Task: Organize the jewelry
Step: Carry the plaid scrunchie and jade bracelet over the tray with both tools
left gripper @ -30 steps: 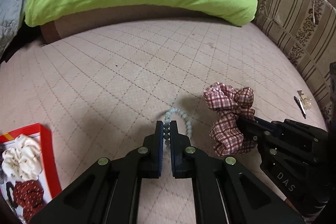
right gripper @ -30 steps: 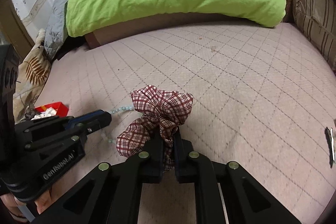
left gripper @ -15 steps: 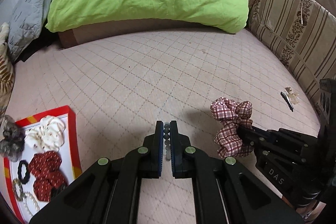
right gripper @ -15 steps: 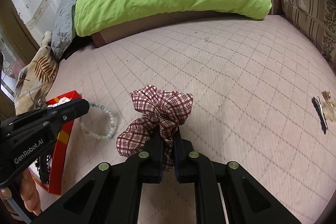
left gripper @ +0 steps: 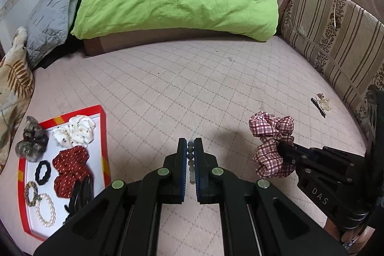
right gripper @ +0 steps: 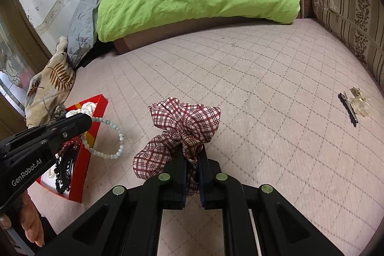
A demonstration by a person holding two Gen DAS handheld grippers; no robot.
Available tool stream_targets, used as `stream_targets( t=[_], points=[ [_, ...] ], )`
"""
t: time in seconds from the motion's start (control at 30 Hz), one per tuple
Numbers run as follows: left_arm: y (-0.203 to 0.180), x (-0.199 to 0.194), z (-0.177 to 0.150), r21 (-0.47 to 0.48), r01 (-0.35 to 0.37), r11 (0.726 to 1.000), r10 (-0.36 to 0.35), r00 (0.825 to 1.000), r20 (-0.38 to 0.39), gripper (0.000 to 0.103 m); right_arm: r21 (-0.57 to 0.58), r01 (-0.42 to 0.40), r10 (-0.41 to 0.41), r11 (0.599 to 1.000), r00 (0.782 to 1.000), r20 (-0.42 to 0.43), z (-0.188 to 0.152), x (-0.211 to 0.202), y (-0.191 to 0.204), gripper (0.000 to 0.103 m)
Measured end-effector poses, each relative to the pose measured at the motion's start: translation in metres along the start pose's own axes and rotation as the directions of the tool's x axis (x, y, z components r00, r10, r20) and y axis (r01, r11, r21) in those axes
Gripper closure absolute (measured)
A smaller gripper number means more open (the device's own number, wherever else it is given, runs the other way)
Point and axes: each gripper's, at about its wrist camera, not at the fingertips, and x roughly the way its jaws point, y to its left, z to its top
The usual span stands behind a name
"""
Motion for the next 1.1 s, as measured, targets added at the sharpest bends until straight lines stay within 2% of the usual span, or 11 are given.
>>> stream_targets(
  t=[0.63, 1.1],
  points=[
    [-0.012, -0.063, -0.026, 0.016, -0.053, 0.998, 0.051, 0.996, 0.08, 0.098, -0.011, -0.017, 0.018, 1.0, 0.998, 0.056, -0.023, -0.051, 0.016, 0.094],
    [-0.017, -0.094, -0.043, 0.011, -0.055, 0.998, 0.053, 0.993, 0.11, 0.098, -0.016, -0.031, 0.033, 0.999, 0.997, 0.075, -0.037, -0.07, 0.024, 0.094]
  ],
)
